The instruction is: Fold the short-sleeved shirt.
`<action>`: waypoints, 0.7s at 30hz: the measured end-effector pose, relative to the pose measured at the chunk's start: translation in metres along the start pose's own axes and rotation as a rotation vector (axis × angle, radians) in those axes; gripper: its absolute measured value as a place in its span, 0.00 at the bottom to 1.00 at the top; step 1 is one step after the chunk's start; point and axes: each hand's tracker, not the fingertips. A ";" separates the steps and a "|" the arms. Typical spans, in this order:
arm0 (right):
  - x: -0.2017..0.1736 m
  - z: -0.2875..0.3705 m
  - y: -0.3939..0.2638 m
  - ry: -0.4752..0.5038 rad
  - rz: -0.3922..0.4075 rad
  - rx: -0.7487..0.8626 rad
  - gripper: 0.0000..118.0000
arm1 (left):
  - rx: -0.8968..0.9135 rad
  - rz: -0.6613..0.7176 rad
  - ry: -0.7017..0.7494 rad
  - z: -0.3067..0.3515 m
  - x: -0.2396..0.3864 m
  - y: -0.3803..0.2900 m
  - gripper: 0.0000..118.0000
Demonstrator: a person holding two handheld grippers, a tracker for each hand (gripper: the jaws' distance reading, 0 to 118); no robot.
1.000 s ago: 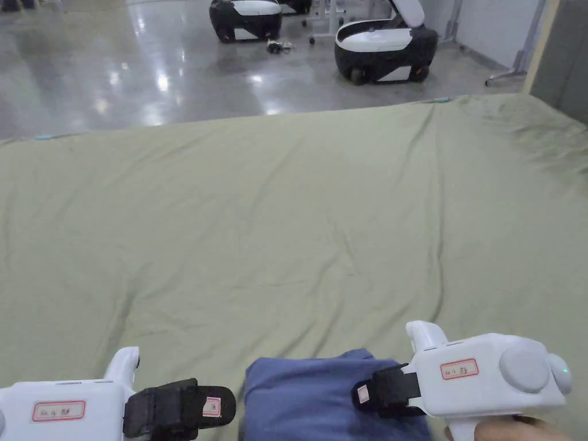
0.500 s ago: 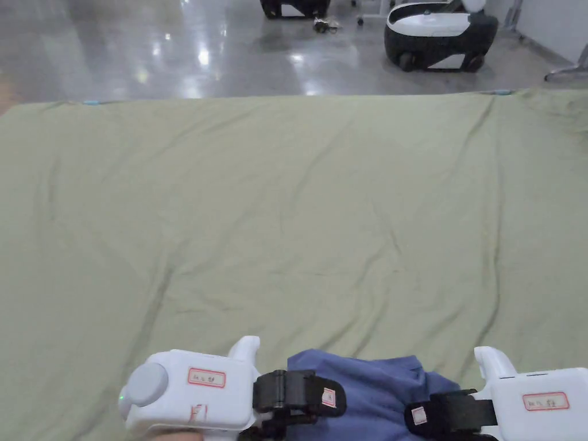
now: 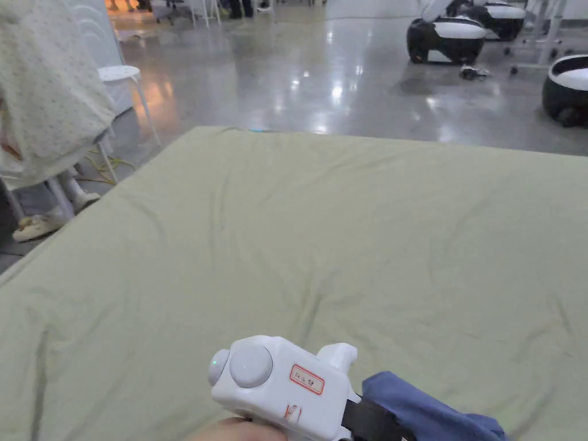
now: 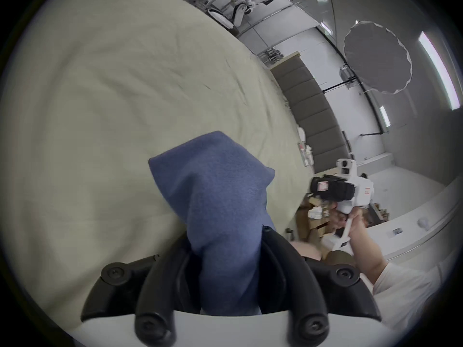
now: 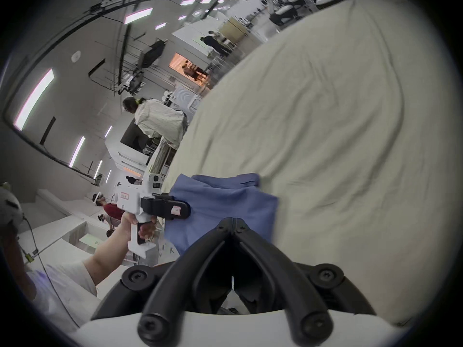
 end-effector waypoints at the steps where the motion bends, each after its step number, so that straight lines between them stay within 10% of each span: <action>1: -0.005 0.004 -0.001 -0.005 0.007 0.003 0.00 | 0.001 -0.017 0.036 0.021 -0.007 0.001 0.20; 12: -0.029 -0.009 -0.040 0.048 -0.004 0.034 0.00 | -0.057 0.010 0.806 0.256 -0.153 0.030 0.20; 21: -0.051 -0.039 -0.053 -0.001 0.057 -0.035 0.00 | -0.250 0.053 1.295 0.283 -0.230 0.025 0.19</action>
